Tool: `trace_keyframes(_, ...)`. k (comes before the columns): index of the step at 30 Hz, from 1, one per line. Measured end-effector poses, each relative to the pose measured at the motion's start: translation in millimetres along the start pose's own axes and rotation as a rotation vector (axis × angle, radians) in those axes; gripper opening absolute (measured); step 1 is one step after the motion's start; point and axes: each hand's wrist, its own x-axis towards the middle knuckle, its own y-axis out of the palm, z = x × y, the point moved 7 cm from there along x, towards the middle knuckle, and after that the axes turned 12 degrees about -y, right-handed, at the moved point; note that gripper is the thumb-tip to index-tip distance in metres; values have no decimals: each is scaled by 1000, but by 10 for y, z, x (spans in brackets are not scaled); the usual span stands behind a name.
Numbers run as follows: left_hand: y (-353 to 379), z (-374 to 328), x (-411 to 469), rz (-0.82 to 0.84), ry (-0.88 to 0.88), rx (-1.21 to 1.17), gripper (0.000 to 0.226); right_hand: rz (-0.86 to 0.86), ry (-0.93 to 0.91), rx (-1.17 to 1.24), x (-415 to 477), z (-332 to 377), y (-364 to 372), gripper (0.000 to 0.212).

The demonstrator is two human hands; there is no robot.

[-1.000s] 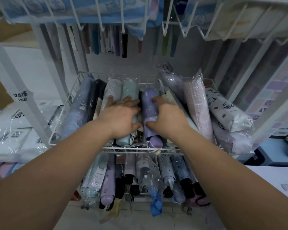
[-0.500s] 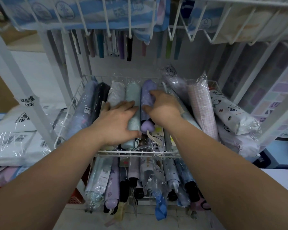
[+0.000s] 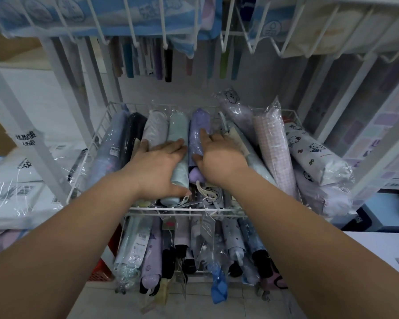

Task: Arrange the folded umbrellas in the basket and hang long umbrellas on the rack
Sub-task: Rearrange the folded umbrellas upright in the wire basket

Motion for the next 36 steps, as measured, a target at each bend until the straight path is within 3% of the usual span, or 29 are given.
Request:
trace_keyframes(6, -103, -124, -69, -62, -81, -142, 111, -36, -57, -51, -223, -20, -170, 61)
trace_keyframes(9, -181, -292, -88, -123, -68, -266, 89, -287, -92, -120, -506, -97, -561, 36)
trace_keyframes(13, -334, -658, -74, -218, 16, -452, 75, -484, 39, -290, -975, -420, -1020, 37)
trace_keyframes(17, -445, -1132, -30, -221, 68, -594, 75, -299, 239, -384, -1270, -859, -1179, 54)
trace_keyframes(21, -418, -1522, 79, -120, 50, -787, 78, -126, 297, -227, -1457, -1110, -1039, 69)
trace_keyframes(27, -346, -1780, 233, -86, 18, -785, 61, -65, 286, -111, -1615, -1149, -856, 77)
trace_keyframes(32, -343, -1832, 350, -124, -35, -718, 60, -53, 305, -86, -1673, -1181, -731, 89)
trace_keyframes(36, -366, -1876, 390, -184, -60, -842, 55, -111, 302, -82, -1684, -1160, -721, 83)
